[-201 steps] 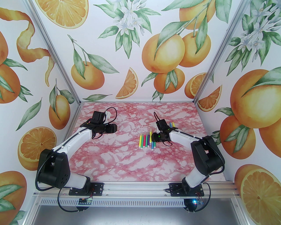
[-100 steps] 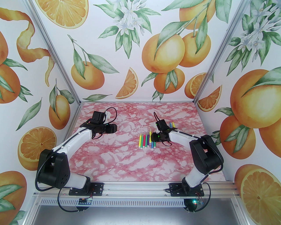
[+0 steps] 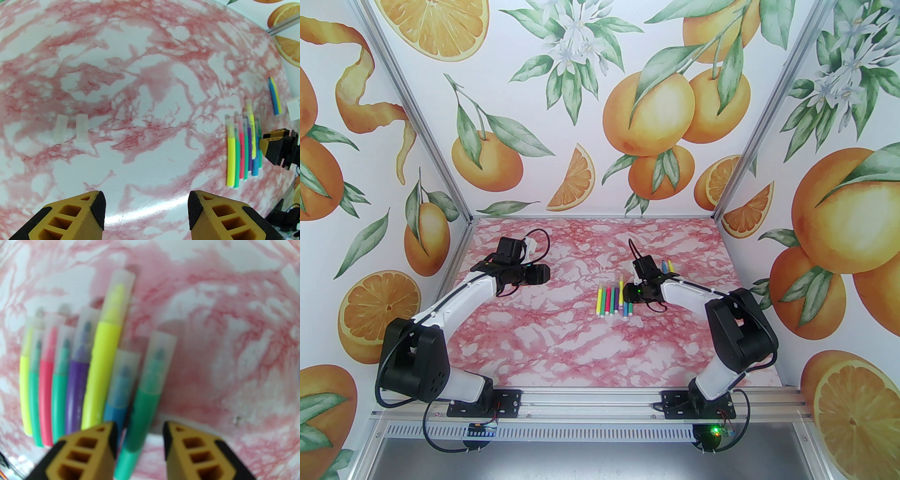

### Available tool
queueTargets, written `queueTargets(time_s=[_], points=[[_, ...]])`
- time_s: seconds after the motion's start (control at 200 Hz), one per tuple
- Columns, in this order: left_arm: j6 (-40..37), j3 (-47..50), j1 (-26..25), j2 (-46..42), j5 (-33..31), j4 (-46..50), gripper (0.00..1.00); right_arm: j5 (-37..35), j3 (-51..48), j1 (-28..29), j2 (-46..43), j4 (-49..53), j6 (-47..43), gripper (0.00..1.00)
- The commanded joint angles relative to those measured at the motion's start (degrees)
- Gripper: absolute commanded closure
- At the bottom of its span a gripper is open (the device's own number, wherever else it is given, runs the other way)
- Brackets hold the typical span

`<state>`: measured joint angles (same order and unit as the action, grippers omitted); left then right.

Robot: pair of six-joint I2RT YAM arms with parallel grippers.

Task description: Open the pen caps

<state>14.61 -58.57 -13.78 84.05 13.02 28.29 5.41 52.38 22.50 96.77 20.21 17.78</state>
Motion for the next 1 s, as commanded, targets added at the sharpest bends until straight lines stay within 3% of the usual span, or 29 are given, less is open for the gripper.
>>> queueTargets(time_s=[0.0,0.4,0.991], points=[[-0.5,0.8,0.1,-0.1,0.1,-1.0,0.38,-0.2,-2.1,0.5,-1.0,1.0,-0.4,0.62],[-0.5,1.0,0.1,-0.3,0.1,-0.9,0.38,-1.7,-2.2,0.5,-1.1,2.1,-0.4,0.63],[-1.6,1.2,0.1,-2.6,-1.2,-0.1,0.38,-13.8,3.9,3.8,3.2,12.0,4.1,0.66]])
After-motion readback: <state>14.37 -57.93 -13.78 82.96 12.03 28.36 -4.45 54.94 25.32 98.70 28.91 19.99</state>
